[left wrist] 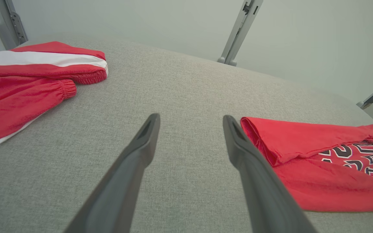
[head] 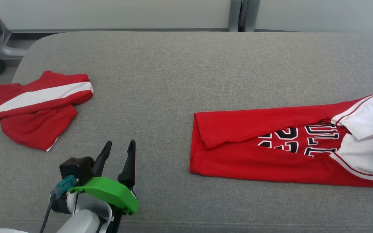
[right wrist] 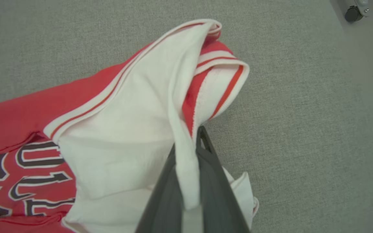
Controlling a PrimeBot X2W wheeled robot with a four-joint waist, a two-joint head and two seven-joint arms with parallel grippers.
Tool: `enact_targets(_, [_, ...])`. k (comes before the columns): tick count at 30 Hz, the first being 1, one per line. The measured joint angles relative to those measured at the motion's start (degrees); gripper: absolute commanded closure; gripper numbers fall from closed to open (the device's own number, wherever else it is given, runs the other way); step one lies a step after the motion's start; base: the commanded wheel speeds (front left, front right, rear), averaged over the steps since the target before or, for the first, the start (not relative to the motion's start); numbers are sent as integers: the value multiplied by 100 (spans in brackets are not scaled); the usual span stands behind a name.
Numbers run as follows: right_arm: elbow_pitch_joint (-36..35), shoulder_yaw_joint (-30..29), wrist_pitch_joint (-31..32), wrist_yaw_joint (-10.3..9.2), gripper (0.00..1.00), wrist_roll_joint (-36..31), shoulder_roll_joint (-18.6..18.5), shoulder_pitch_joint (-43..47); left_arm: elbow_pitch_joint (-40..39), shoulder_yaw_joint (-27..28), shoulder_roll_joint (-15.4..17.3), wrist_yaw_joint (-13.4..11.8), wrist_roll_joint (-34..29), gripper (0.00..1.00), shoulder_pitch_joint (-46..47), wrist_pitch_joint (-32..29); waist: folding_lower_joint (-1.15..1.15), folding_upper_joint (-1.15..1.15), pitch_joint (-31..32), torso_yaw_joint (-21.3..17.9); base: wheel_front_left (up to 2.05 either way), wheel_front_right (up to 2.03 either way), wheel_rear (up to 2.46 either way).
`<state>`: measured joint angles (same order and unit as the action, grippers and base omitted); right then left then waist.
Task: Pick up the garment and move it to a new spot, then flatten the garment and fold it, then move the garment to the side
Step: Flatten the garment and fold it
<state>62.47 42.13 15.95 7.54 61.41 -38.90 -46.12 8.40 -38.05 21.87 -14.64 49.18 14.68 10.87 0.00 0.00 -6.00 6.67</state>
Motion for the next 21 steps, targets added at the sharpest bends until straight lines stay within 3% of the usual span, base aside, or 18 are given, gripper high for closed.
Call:
enact_targets(9, [-638, 180, 19, -1, 100, -235, 146, -64, 30, -20, -16, -4, 1, 0, 2, -3, 0, 0, 24, -197, 0, 0, 0])
enact_targets(21, [-2688, 397, 739, -1, 100, -823, -1, 77, 103, -4, -83, 9, 77, 0, -79, 85, 0, 0, 266, -259, 0, 0, 0])
